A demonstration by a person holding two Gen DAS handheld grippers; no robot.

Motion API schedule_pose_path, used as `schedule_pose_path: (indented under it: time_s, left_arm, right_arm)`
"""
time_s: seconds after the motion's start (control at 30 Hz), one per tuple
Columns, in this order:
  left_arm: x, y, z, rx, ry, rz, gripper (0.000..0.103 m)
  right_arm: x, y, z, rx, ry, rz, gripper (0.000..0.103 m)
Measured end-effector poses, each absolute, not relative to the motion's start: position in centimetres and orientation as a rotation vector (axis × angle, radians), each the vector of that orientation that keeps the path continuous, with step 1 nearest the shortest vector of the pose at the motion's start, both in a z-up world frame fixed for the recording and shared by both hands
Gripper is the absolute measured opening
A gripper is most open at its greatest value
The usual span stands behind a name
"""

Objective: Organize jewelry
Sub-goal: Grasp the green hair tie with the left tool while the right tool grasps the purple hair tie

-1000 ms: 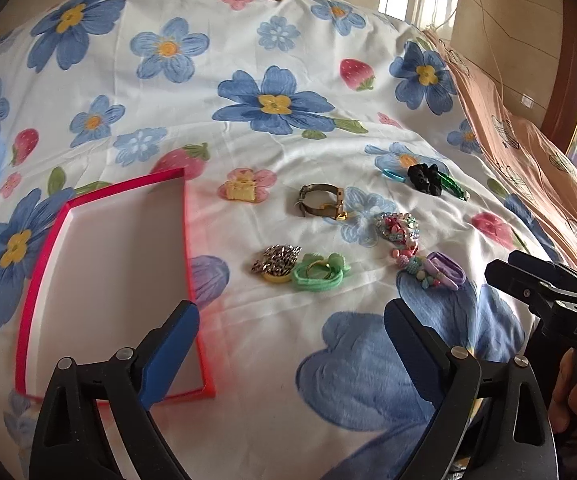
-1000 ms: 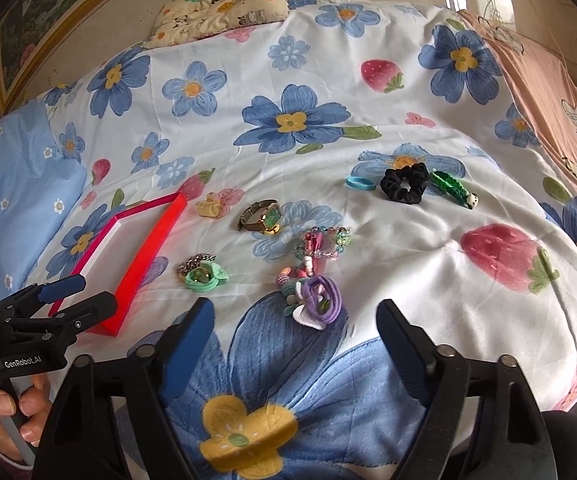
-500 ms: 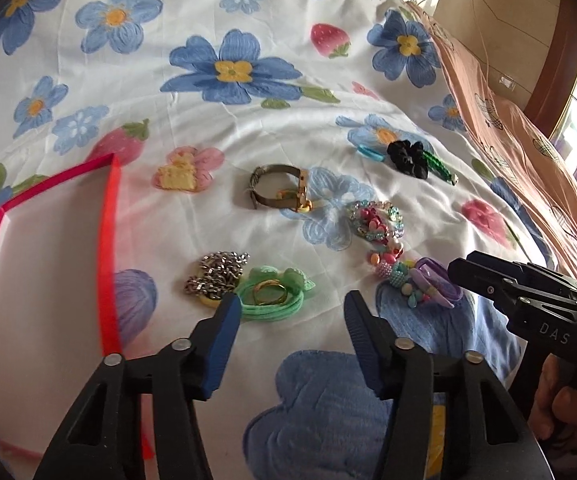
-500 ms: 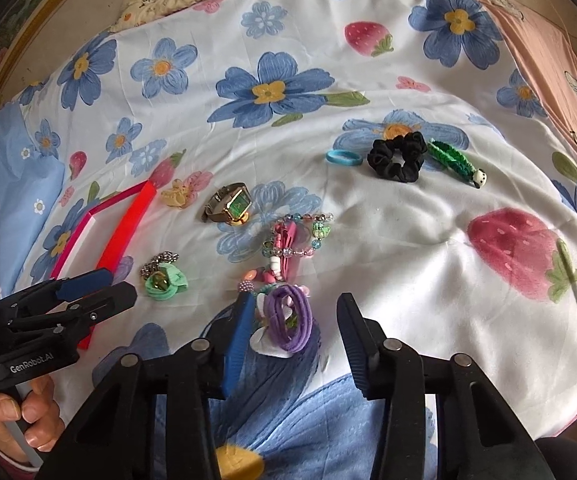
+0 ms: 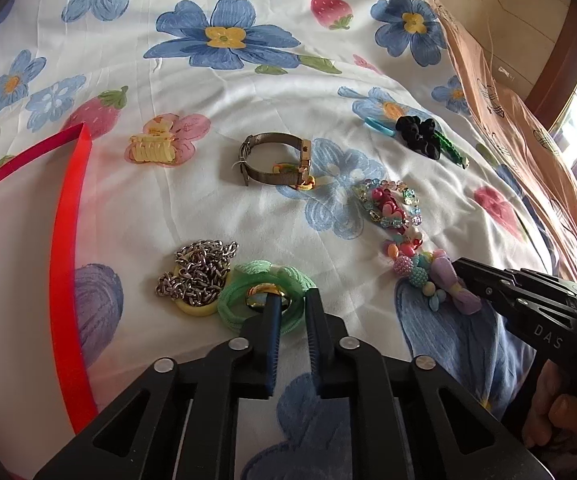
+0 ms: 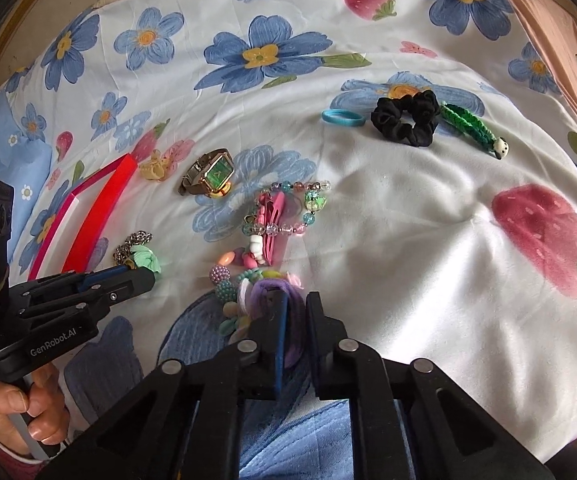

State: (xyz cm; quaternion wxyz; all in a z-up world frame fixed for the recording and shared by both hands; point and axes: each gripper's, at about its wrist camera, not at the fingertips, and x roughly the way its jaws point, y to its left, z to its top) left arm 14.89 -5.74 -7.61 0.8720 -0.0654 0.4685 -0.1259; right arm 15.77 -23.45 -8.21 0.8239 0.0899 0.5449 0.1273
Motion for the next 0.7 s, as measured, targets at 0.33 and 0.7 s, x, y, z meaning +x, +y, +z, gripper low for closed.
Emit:
schedule_pose_path:
  time_s: [0.33,0.7]
  left_arm:
    - [12.2,-5.0,-5.9,-0.15,0.961,-0.283,0.003]
    - [14.1,-5.0,-5.4,-0.19,0.966,-0.263,0.035]
  right_arm:
    - [15.2,-23.1,-6.3,0.21,1.105,0.307,0.006]
    - [15.0,-22.8,-5.8,0.219,1.099,0.32,0.006]
